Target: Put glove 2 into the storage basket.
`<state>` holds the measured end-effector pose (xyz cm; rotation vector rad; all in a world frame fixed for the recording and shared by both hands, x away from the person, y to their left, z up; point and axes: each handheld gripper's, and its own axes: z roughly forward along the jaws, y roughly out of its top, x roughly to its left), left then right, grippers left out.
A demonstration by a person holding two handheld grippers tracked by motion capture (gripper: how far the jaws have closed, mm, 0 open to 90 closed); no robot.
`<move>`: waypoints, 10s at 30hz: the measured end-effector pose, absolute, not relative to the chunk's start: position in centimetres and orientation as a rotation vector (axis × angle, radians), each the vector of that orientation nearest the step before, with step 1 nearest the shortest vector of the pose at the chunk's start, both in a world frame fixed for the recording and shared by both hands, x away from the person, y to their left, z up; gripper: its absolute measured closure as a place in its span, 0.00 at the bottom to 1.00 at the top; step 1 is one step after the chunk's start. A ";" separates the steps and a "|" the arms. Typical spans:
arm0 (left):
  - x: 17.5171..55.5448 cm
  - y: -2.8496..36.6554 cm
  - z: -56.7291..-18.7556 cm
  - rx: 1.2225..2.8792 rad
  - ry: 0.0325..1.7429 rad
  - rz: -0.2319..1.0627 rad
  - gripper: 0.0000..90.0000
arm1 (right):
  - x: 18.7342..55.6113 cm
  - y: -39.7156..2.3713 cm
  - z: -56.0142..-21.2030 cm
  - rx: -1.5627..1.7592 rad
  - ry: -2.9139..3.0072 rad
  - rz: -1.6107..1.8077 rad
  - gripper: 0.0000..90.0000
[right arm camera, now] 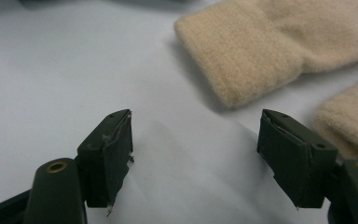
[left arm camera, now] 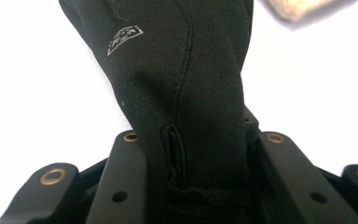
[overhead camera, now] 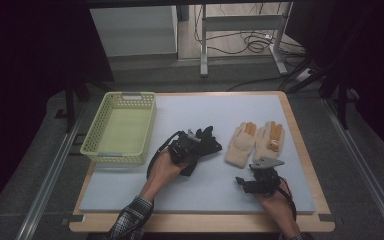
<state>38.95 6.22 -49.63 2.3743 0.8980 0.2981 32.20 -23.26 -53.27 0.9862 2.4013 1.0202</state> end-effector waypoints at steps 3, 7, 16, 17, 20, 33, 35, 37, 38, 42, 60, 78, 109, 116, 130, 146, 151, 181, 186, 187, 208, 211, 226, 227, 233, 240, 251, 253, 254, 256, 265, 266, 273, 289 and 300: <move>39.2 6.7 -48.6 2.344 0.915 0.302 0.76 | 32.2 -23.3 -53.3 0.986 2.401 1.021 0.29; 39.6 7.5 -46.9 2.310 0.952 0.311 0.75 | 32.2 -23.3 -53.3 0.986 2.401 1.021 0.29; 40.7 10.5 -42.7 2.263 1.011 0.403 0.74 | 32.2 -23.3 -53.3 0.984 2.399 1.026 0.29; 40.7 10.8 -42.3 2.258 1.017 0.411 0.74 | 32.2 -23.3 -53.3 0.984 2.399 1.026 0.29; 41.0 12.3 -41.0 2.240 1.051 0.457 0.75 | 32.2 -23.2 -53.3 0.985 2.399 1.026 0.29; 42.6 19.2 -39.6 2.157 1.228 0.552 0.74 | 32.2 -23.3 -53.3 0.984 2.399 1.026 0.29; 42.9 20.4 -39.8 2.156 1.267 0.571 0.74 | 32.2 -23.3 -53.3 0.984 2.399 1.026 0.29; 43.1 21.6 -40.0 2.154 1.306 0.593 0.74 | 32.2 -23.3 -53.3 0.984 2.399 1.026 0.29; 43.3 22.4 -40.2 2.149 1.332 0.599 0.74 | 32.2 -23.3 -53.3 0.984 2.399 1.026 0.29; 43.8 25.2 -41.2 2.125 1.418 0.600 0.73 | 32.2 -23.3 -53.3 0.983 2.399 1.027 0.29; 46.9 30.8 -47.4 2.196 1.683 0.474 0.69 | 32.2 -23.3 -53.3 0.984 2.399 1.027 0.29; 47.6 31.3 -49.4 2.296 1.768 0.489 0.08 | 32.2 -23.2 -53.3 0.984 2.399 1.027 0.29; 40.1 26.1 -43.1 2.098 1.204 0.478 0.00 | 32.2 -23.2 -53.3 0.983 2.399 1.025 0.29; 38.4 23.7 -43.3 2.125 1.097 0.488 0.00 | 32.2 -23.3 -53.3 0.982 2.401 1.021 0.29; 35.9 18.1 -44.1 2.154 0.915 0.422 0.00 | 32.2 -23.2 -53.3 0.985 2.401 1.022 0.29; 32.6 13.7 -48.5 2.171 0.804 0.345 0.02 | 32.2 -23.2 -53.3 0.983 2.401 1.021 0.29; 31.7 13.5 -50.3 2.186 0.812 0.352 0.01 | 32.2 -23.2 -53.3 0.983 2.401 1.022 0.29; 30.9 14.6 -55.0 2.214 0.922 0.326 0.00 | 32.1 -23.3 -53.1 1.028 2.381 1.030 0.36; 30.9 14.6 -55.0 2.213 0.923 0.325 0.00 | 32.0 -23.7 -52.2 1.050 2.379 1.051 0.50; 30.9 14.7 -55.0 2.213 0.922 0.326 0.00 | 31.9 -23.8 -51.9 1.047 2.378 1.053 0.52; 30.9 14.7 -55.0 2.211 0.924 0.324 0.01 | 42.1 -22.4 -49.7 1.131 2.315 1.006 0.26; 30.9 14.7 -55.0 2.211 0.924 0.324 0.01 | 43.5 -21.5 -50.8 1.145 2.333 0.944 0.24; 30.9 14.7 -55.0 2.211 0.924 0.324 0.01 | 43.3 -21.0 -51.1 1.136 2.337 0.910 0.66; 30.9 14.7 -55.0 2.211 0.924 0.323 0.01 | 42.9 -20.8 -50.6 1.118 2.335 0.941 0.66; 30.9 14.7 -55.0 2.211 0.924 0.325 0.01 | 39.9 -18.5 -47.9 0.967 2.399 1.039 0.65; 30.9 14.7 -55.0 2.208 0.926 0.325 0.01 | 37.2 -15.6 -47.5 0.888 2.474 1.124 0.63; 30.9 14.7 -55.0 2.212 0.922 0.326 0.01 | 36.2 -11.2 -51.1 0.815 2.588 1.109 0.47; 30.9 14.7 -55.0 2.212 0.922 0.326 0.01 | 36.1 -11.3 -51.0 0.808 2.586 1.125 0.43; 30.9 14.7 -55.0 2.212 0.923 0.325 0.01 | 36.1 -11.4 -50.8 0.808 2.581 1.132 0.43; 30.9 14.7 -55.0 2.211 0.922 0.325 0.01 | 36.2 -11.7 -50.5 0.811 2.576 1.149 0.42; 31.0 14.7 -55.0 2.213 0.922 0.325 0.01 | 37.2 -14.9 -49.6 0.867 2.521 1.109 0.48; 30.9 14.7 -55.0 2.212 0.924 0.324 0.01 | 37.3 -15.3 -49.6 0.878 2.512 1.103 0.49; 30.9 14.7 -55.0 2.212 0.923 0.324 0.01 | 38.3 -18.8 -49.3 0.960 2.452 1.083 0.54; 31.0 14.7 -55.0 2.212 0.924 0.324 0.01 | 39.6 -25.7 -48.5 1.113 2.333 1.006 0.52; 30.9 14.7 -55.0 2.211 0.925 0.323 0.01 | 41.1 -30.6 -47.9 1.225 2.219 0.953 0.51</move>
